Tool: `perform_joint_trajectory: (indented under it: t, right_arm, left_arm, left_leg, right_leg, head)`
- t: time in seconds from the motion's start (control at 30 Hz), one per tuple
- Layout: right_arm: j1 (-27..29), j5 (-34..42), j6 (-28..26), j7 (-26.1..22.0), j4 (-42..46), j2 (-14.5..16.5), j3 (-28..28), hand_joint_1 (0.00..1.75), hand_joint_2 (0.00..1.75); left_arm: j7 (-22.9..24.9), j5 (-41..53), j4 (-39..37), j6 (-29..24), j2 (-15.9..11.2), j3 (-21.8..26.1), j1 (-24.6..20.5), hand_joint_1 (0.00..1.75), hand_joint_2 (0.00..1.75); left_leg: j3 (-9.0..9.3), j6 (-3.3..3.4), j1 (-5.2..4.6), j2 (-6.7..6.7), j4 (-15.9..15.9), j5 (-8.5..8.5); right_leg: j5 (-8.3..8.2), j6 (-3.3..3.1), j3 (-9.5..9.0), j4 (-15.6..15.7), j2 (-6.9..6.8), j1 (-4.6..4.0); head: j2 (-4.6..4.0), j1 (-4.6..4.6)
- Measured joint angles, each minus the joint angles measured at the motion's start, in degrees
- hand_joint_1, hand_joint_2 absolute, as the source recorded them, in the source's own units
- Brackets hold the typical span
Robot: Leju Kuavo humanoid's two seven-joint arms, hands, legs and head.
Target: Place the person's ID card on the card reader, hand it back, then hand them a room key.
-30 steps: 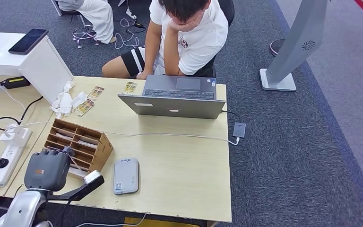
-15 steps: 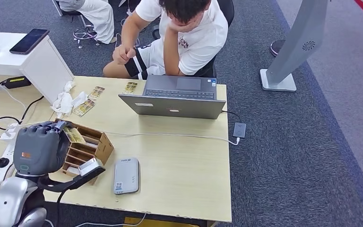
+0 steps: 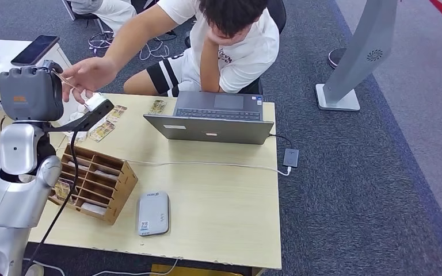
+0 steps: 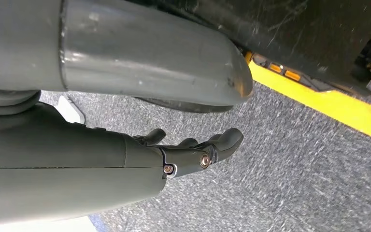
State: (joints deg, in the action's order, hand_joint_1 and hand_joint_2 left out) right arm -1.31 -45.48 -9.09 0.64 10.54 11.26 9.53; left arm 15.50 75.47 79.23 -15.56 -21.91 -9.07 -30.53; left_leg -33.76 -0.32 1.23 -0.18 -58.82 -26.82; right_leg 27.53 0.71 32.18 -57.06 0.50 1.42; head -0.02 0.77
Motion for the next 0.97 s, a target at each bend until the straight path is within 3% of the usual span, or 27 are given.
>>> perform_joint_trajectory:
  t: [0.13,0.33,0.47,0.7,0.97]
  right_arm:
    - [-0.01,-0.09,0.65,-0.13,0.0,-0.17,-0.67,0.0,0.0]
    - [0.0,-0.34,0.64,-0.09,0.0,-0.34,-1.0,0.0,0.0]
    - [0.0,-0.37,0.5,-0.12,0.0,-0.58,-0.99,0.0,0.0]
    - [0.02,0.21,0.51,-0.37,0.0,-0.91,-0.99,0.0,0.0]
    - [0.18,1.42,0.17,-0.41,0.0,-1.09,-0.97,0.0,0.0]
  left_arm:
    - [-0.09,0.81,-8.63,-0.13,0.19,-0.01,-4.61,1.75,1.75]
    - [-0.34,0.36,-14.04,-0.85,0.26,0.0,-6.39,1.69,1.75]
    - [-0.6,-0.09,-16.18,-1.62,0.11,0.0,-6.45,0.0,1.75]
    - [-2.86,-2.13,-16.65,-5.99,-0.54,0.1,-4.52,0.0,1.75]
    - [-8.2,-10.91,-5.01,-9.87,-1.02,2.32,3.83,0.0,1.75]
  left_leg:
    - [-0.02,0.0,0.0,0.05,0.0,0.0]
    - [-0.03,0.0,0.0,0.09,0.0,-0.01]
    - [-0.04,0.0,0.0,0.09,0.0,-0.01]
    - [-0.05,0.0,0.0,0.09,0.0,-0.01]
    - [-0.11,0.01,0.0,0.16,0.01,-0.06]
  right_leg:
    - [0.0,0.0,0.03,0.0,0.04,0.0]
    - [0.0,0.0,0.05,0.0,0.1,0.0]
    - [0.0,0.0,0.04,0.0,0.1,0.0]
    - [0.0,0.0,0.03,-0.01,0.1,0.0]
    - [0.02,0.01,0.05,-0.01,0.15,0.0]
  head:
    - [0.0,0.01]
    - [0.0,0.01]
    - [0.01,-0.01]
    - [0.0,-0.01]
    - [0.0,0.0]
